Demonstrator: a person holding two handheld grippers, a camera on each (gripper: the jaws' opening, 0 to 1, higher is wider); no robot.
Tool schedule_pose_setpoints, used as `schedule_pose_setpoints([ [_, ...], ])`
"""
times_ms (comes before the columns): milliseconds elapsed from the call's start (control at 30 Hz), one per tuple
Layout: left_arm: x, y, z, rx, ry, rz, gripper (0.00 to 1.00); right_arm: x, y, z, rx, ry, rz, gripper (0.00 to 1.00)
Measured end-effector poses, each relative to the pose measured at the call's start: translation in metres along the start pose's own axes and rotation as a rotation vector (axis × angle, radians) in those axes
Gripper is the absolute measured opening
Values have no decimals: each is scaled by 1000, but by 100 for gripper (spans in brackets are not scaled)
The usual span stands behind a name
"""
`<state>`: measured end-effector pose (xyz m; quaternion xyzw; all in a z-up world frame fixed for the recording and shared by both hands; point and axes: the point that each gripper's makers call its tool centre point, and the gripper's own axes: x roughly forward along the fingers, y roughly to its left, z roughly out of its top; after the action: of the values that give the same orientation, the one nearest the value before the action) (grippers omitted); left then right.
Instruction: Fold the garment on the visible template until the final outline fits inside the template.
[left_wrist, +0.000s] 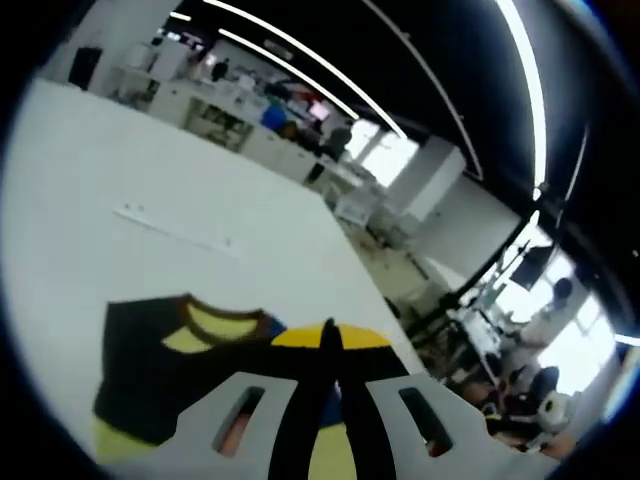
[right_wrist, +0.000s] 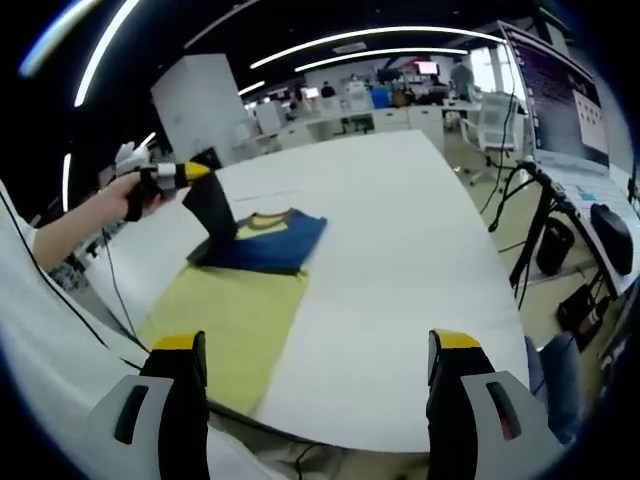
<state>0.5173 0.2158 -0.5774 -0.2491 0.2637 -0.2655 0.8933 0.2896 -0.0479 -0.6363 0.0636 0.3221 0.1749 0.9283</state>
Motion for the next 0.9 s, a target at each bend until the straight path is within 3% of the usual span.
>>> schedule_pose_setpoints([
  [167,8,-2,-8,15,18,10,0,2,1,-3,7,6,3,91],
  [533,28,-1,-20,-35,26,43,0,10,2,3,-9,17,18,91],
  [900,43,0,-45,-56,68,63,0,11,1,1,-12,32,26,91],
])
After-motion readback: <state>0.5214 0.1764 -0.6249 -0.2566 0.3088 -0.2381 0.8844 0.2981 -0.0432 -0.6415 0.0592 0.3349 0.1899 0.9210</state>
